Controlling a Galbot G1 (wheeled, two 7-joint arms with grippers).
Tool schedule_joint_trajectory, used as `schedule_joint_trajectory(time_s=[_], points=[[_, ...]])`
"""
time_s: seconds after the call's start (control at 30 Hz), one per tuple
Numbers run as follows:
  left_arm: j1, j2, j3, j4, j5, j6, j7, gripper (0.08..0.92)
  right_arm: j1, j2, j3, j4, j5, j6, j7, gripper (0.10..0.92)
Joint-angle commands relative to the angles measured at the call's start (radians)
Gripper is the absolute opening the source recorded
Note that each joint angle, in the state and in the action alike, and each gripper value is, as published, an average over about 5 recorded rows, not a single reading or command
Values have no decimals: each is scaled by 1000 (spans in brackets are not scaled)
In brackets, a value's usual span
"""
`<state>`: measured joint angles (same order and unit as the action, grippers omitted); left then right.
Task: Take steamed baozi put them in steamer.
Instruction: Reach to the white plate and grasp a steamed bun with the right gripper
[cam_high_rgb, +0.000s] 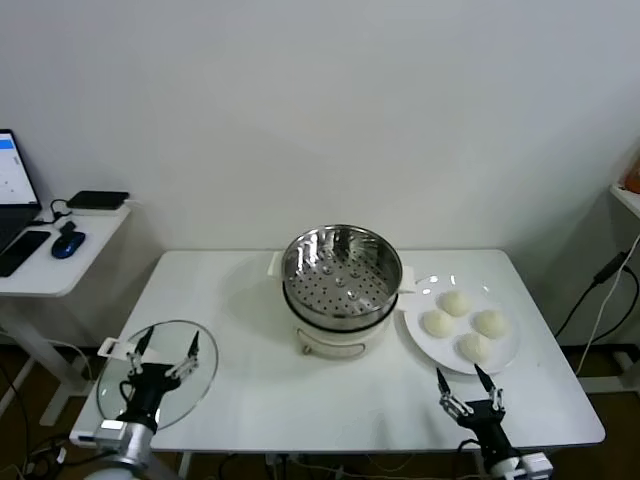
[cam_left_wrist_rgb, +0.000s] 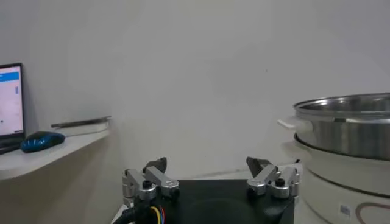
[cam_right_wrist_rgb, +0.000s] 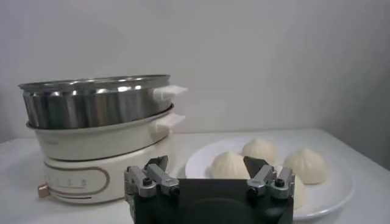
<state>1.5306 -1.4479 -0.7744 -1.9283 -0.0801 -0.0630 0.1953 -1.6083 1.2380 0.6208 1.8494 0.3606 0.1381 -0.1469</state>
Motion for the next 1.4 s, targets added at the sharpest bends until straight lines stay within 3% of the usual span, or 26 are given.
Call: schedule_joint_trajectory(time_s=[0.03, 0.3, 0.6, 0.83, 1.03, 1.4], points=[[3, 1, 0, -5, 1, -2, 22, 823, 16, -15, 15, 12, -12, -1, -8, 823], [-5, 2, 7, 2, -3, -15, 30, 823, 130, -286, 104, 74, 22, -178, -119, 823], [-4, 13, 35, 21, -6, -20, -16, 823, 310, -638, 37, -91, 47, -274, -355, 823], [8, 3, 59, 26, -4, -29, -36, 823, 584, -847, -199, -217, 47, -323, -583, 823], [10, -5, 62, 21, -17, -22, -45, 823, 1070, -905, -647, -409, 1, -276, -785, 823], [-1, 0, 59, 5, -28, -1, -53, 823, 1837, -768, -1496, -764, -149, -39, -1013, 823]])
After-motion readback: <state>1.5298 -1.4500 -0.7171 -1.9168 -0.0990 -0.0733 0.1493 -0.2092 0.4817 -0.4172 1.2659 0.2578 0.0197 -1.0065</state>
